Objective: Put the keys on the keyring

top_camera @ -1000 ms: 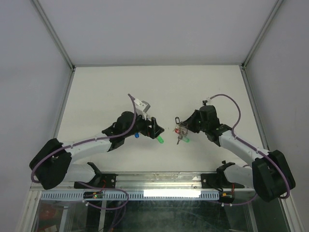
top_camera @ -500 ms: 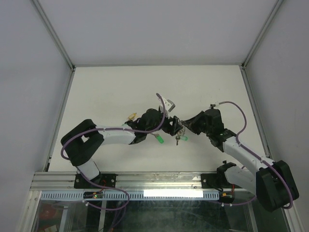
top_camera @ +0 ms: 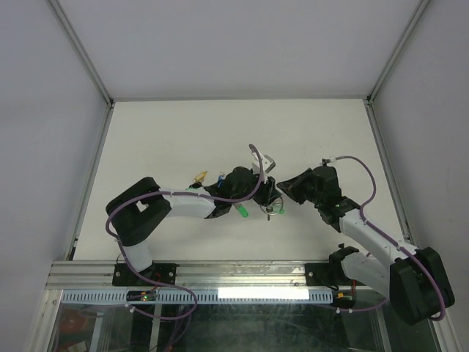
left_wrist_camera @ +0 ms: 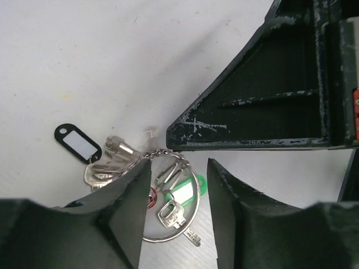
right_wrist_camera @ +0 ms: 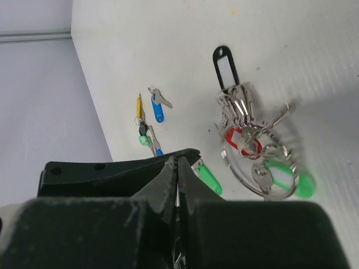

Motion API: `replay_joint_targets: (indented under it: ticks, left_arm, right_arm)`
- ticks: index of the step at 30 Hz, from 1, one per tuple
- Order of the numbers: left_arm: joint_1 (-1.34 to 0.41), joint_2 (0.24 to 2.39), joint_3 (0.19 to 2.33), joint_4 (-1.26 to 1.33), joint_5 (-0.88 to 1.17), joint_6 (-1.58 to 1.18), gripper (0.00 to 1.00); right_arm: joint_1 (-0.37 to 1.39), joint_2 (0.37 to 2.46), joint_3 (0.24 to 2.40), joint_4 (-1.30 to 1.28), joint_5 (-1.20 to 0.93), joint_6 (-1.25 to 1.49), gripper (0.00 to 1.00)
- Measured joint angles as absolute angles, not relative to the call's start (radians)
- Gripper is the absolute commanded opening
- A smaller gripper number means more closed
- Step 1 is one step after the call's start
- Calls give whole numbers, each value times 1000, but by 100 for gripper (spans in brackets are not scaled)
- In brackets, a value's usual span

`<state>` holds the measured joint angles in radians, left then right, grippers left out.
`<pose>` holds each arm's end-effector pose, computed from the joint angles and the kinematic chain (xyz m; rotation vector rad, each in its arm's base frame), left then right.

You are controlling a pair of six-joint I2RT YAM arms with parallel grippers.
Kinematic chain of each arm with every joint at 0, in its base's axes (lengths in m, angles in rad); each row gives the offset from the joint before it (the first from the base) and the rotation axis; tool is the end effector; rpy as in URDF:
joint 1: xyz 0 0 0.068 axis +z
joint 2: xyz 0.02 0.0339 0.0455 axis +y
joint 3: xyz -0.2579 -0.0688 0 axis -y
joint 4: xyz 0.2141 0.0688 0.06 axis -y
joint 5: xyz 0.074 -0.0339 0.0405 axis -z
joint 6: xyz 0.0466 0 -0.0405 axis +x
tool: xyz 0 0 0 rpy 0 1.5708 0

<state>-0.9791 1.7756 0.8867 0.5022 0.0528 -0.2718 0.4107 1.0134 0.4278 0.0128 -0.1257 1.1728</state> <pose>0.2019 -0.3048 0.1921 0.7480 1.9206 -0.8555 0.1776 0.0837 0.1989 0.7925 2.1930 1.0068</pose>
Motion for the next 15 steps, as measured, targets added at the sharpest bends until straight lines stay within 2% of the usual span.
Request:
replay_joint_targets:
  ticks: [4, 10, 12, 15]
  left_arm:
    - [-982, 1785, 897, 485, 52, -271, 30]
    - [-982, 1791, 912, 466, 26, -270, 35]
    - [-982, 1787, 906, 451, 2, -271, 37]
    - [-982, 1741, 863, 419, -44, -273, 46]
  right_arm:
    - [410, 1007, 428, 22, -126, 1178, 0]
    - [409, 997, 428, 16, -116, 1152, 0]
    - [408, 984, 428, -12, -104, 1116, 7]
    - [405, 969, 446, -94, -73, 1030, 17]
